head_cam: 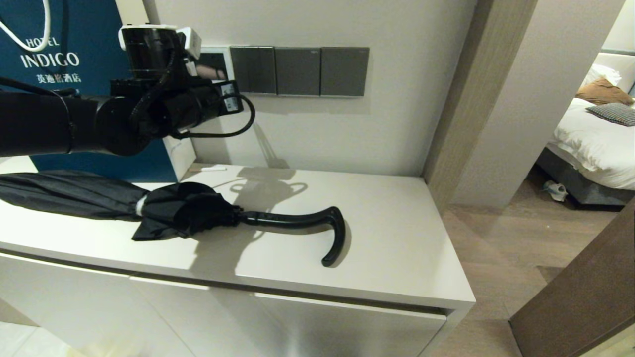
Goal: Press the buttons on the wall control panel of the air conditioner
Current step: Turn off the central air conditioner
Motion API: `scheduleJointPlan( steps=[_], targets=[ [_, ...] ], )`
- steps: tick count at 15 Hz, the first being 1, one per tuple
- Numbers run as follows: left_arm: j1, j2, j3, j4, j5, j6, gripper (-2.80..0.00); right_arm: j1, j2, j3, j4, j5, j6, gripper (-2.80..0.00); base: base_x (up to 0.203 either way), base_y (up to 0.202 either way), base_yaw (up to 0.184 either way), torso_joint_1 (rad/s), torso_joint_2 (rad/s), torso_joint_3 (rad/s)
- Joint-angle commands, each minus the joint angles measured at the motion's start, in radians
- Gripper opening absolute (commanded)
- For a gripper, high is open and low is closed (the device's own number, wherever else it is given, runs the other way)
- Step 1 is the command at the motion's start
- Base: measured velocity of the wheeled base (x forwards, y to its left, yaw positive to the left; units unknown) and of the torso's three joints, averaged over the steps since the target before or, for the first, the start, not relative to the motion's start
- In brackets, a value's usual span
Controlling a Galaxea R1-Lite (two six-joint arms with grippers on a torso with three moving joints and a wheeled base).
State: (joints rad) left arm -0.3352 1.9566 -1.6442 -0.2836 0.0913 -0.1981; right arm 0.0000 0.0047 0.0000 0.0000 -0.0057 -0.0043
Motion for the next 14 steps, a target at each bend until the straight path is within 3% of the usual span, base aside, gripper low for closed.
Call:
scheduleJointPlan(
  steps=[1,14],
  targets=[
    [0.001,0.008,-0.013,0.0,0.001,-0.001,-2.8,0.0,0.001,0.0,0.0,0.0,0.0,-2.8,0.0,0.0,0.0,0.0,0.0,0.0],
    [0.033,0.053,-0.058,0.0,0.0,-0.001,-2.8,0.0,0.001,0.002,0.0,0.0,0.0,-2.8,0.0,0.0,0.0,0.0,0.0,0.0]
  ],
)
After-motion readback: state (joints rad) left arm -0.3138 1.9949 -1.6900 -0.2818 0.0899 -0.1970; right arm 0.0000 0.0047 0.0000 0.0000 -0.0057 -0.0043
